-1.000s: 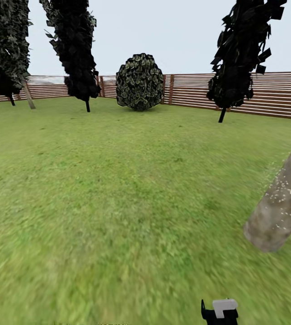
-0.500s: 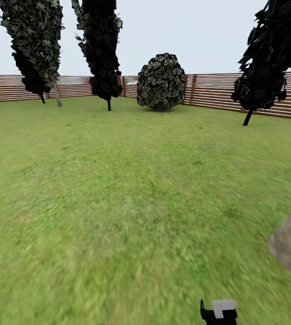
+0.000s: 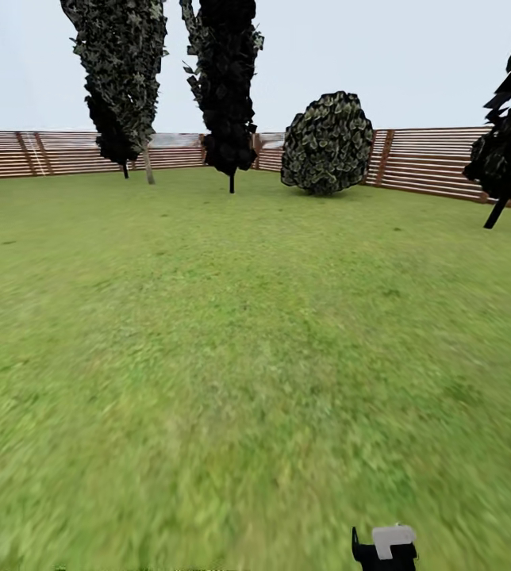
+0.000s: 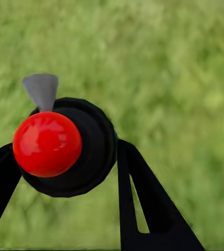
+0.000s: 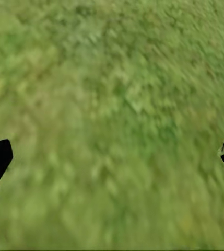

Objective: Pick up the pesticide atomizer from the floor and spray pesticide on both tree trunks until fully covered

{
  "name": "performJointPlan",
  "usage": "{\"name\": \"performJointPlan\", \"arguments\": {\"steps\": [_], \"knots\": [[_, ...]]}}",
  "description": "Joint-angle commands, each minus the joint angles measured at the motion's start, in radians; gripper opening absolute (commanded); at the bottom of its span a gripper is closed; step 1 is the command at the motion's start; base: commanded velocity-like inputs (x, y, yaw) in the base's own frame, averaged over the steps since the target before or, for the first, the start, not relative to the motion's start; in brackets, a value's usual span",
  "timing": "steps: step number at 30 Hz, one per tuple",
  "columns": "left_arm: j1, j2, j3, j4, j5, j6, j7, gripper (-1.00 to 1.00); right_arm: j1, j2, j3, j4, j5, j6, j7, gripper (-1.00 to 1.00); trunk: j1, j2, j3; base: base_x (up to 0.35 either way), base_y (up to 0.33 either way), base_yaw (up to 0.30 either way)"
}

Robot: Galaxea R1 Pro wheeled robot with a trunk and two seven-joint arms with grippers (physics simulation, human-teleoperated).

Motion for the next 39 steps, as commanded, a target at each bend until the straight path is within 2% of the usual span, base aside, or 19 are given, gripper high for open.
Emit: {"name": "performJointPlan", "arguments": {"steps": [1, 6, 17, 39], "knots": [[0.0, -0.001, -0.001, 0.0, 0.0, 0.0, 0.0, -1.0, 0.0, 0.0, 0.0, 0.0, 0.0, 0.0, 0.0, 1.0, 0.0, 0.0, 0.0, -0.003, 0.007, 0.28], [0.001, -0.005, 0.001, 0.002, -0.014, 0.001, 0.001, -1.0, 0.0, 0.0, 0.0, 0.0, 0.0, 0.0, 0.0, 1.0, 0.0, 0.0, 0.0, -0.001, 0.001, 0.28], [0.001, -0.003, 0.001, 0.002, -0.014, -0.001, -0.007, -1.0, 0.0, 0.002, 0.001, 0.0, 0.0, 0.0, 0.0, 1.0, 0.0, 0.0, 0.003, 0.0, 0.0, 0.28], [0.001, -0.004, 0.001, 0.015, -0.016, 0.002, 0.002, -1.0, 0.0, 0.002, 0.0, 0.0, -0.003, 0.0, 0.0, 1.0, 0.0, 0.0, 0.025, 0.0, 0.0, 0.227]]}}
